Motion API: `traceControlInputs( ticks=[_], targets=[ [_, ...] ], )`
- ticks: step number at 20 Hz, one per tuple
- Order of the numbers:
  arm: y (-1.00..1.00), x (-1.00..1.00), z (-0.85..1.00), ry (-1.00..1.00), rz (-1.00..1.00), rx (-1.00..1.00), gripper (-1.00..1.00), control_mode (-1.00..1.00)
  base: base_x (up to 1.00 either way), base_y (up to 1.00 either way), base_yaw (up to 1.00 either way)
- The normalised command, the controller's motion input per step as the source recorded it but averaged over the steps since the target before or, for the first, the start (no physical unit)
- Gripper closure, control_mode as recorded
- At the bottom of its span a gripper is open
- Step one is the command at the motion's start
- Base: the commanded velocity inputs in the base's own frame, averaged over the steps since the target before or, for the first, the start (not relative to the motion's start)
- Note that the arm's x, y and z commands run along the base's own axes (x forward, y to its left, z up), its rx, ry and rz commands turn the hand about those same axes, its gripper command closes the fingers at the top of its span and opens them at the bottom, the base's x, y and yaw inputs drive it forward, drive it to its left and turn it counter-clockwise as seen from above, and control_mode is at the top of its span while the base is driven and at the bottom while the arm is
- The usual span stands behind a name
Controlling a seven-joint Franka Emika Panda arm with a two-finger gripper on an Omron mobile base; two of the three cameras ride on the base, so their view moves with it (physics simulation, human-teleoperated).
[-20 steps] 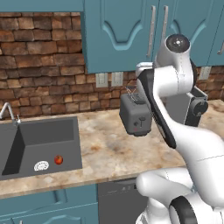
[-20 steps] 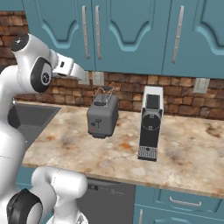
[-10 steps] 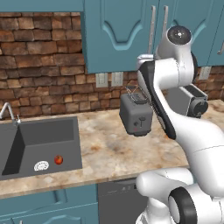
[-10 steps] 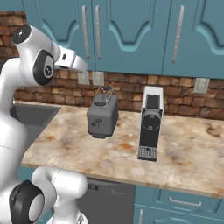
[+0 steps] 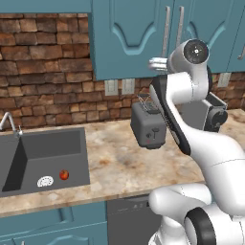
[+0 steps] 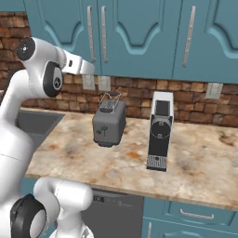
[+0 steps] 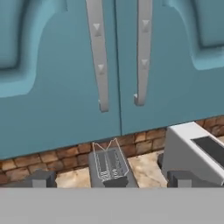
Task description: Open the cabinet, pick the kettle from the cabinet, and place it in the sink.
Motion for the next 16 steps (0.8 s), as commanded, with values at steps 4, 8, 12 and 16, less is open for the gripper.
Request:
traceControlInputs(
  ticks=[4,8,12,16],
  targets=[
    [-0.08,0.24,0.13,-0.15,0.00,0.09,-1.00,-1.00,0.00,0.00,0.00],
    [-0.09,0.20,0.22,0.00,0.00,0.11,-1.00,-1.00,0.00,0.00,0.00],
    [-0.08,0.23,0.26,0.02,0.00,0.11,-1.00,-1.00,0.00,0.00,0.00],
    [-0.05,0.27,0.23,0.01,0.00,0.09,-1.00,-1.00,0.00,0.00,0.00]
  ],
)
